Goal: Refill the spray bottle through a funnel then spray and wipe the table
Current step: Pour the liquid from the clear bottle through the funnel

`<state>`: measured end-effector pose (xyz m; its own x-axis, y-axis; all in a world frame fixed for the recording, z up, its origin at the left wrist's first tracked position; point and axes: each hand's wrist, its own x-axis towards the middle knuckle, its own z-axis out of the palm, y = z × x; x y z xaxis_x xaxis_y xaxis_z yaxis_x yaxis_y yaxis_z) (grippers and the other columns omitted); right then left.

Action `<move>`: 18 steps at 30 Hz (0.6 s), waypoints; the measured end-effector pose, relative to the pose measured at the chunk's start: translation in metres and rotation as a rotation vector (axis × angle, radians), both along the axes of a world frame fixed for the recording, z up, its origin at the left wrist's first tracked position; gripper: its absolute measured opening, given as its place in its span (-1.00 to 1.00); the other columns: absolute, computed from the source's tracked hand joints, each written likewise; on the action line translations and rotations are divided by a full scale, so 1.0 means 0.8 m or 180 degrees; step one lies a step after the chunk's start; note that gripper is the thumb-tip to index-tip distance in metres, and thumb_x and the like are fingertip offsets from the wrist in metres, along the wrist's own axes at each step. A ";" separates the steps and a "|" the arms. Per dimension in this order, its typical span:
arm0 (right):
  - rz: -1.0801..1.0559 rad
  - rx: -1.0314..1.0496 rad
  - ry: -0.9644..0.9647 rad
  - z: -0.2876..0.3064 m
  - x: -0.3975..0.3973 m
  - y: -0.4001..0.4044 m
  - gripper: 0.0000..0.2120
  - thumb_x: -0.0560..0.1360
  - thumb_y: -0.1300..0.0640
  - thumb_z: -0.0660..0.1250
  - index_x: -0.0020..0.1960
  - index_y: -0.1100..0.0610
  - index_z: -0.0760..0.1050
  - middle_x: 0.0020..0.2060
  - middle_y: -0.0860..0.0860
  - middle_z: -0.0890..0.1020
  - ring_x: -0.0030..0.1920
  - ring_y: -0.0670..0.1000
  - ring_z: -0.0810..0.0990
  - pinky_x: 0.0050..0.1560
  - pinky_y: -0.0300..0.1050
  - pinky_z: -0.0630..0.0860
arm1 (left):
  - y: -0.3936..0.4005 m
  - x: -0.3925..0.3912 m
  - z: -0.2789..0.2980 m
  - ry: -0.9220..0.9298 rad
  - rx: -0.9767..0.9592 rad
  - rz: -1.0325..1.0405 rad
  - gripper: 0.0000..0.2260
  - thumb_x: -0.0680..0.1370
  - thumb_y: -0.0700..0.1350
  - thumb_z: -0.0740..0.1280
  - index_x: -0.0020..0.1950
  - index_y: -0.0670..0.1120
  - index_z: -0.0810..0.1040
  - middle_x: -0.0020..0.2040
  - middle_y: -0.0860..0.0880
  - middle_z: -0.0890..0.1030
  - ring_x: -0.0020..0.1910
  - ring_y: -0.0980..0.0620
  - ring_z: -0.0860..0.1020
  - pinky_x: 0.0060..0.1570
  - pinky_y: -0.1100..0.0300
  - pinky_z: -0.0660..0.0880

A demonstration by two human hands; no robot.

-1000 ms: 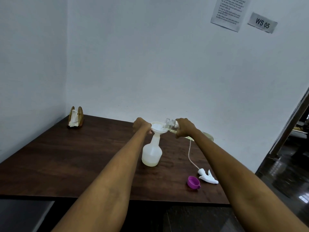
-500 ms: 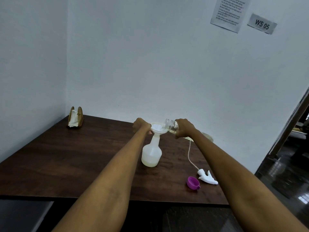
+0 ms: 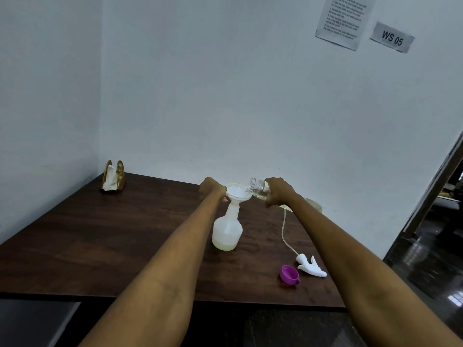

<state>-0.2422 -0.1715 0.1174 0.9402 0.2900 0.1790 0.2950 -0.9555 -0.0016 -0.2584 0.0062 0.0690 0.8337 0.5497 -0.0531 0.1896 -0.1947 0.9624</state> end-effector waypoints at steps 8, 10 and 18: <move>0.0001 0.0016 -0.0003 0.000 0.001 -0.001 -0.55 0.27 0.17 0.50 0.10 0.23 0.45 0.08 0.10 0.57 0.11 0.12 0.52 -0.16 -0.14 0.36 | 0.000 0.000 0.001 -0.0012 0.0015 0.0025 -0.79 0.51 -0.31 0.32 -0.33 -0.25 0.46 -0.13 -0.23 0.69 -0.75 0.09 0.42 -0.46 0.24 0.53; 0.0012 0.0013 -0.0005 -0.001 0.001 0.000 -0.55 0.26 0.17 0.50 0.09 0.23 0.45 0.08 0.11 0.57 0.10 0.12 0.53 -0.17 -0.14 0.36 | 0.000 0.000 0.001 -0.0002 0.0002 0.0010 -0.82 0.51 -0.31 0.33 -0.31 -0.26 0.48 -0.13 -0.23 0.70 -0.64 0.06 0.47 -0.36 0.20 0.57; 0.0025 -0.0018 0.0002 -0.004 0.000 0.002 -0.52 0.27 0.15 0.51 0.12 0.23 0.44 0.09 0.11 0.56 0.12 0.12 0.52 -0.17 -0.14 0.35 | 0.000 0.001 -0.001 -0.0011 0.0074 0.0026 -0.80 0.51 -0.30 0.34 -0.32 -0.25 0.48 -0.14 -0.22 0.70 -0.83 0.14 0.35 -0.38 0.23 0.56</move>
